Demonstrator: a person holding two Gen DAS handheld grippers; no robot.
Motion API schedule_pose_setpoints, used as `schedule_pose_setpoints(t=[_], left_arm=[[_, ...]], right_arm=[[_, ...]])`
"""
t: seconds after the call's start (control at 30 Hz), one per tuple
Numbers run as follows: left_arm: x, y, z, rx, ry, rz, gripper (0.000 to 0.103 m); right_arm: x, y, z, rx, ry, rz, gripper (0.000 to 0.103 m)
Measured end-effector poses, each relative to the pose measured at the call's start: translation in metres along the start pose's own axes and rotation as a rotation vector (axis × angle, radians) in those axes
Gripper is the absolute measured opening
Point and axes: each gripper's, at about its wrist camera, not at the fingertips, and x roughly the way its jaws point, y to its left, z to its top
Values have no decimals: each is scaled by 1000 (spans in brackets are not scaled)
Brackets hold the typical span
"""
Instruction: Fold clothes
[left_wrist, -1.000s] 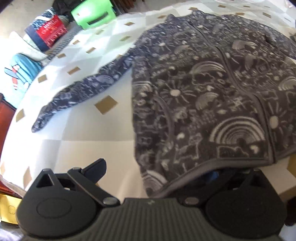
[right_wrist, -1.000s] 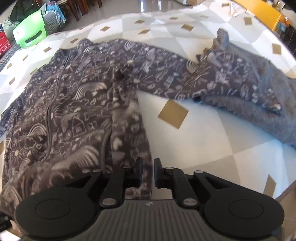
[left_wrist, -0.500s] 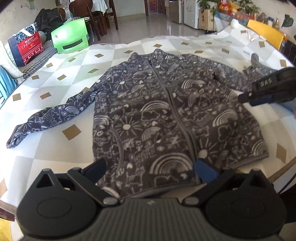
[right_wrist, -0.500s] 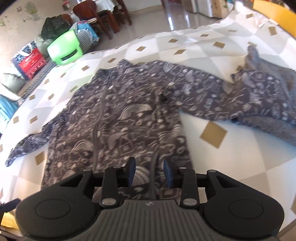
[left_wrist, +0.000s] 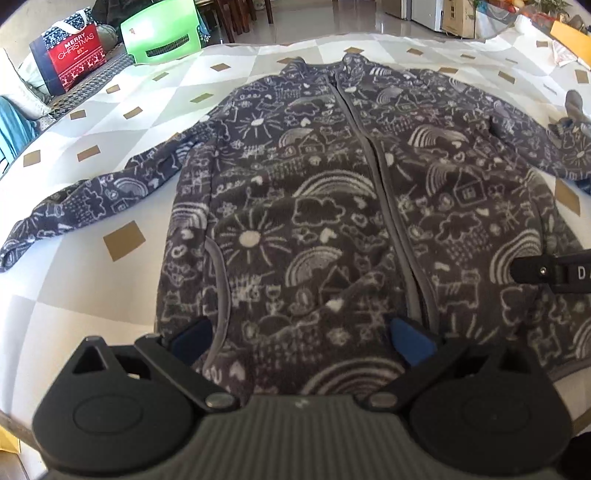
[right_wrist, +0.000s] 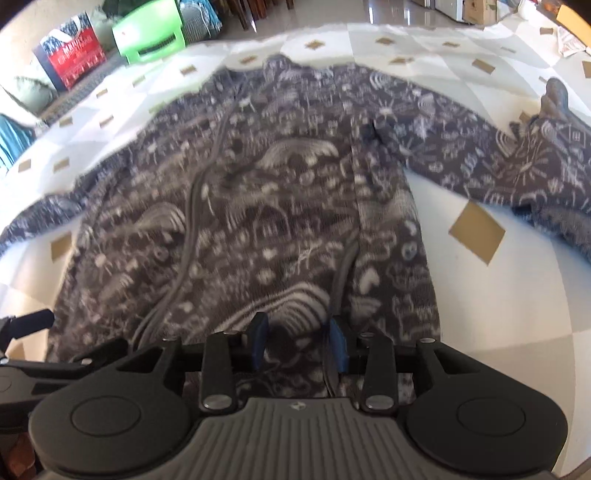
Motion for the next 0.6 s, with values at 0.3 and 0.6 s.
schedule_pose_setpoints(t=[0.3,0.6], left_arm=[[8,2,-15,-32,26,23,103],[8,-2,-12,-18,47,29,103]], right_arm=[[3,5,-9,-70,9,-27,41],[2,8,-9,-109,22,-35,43]])
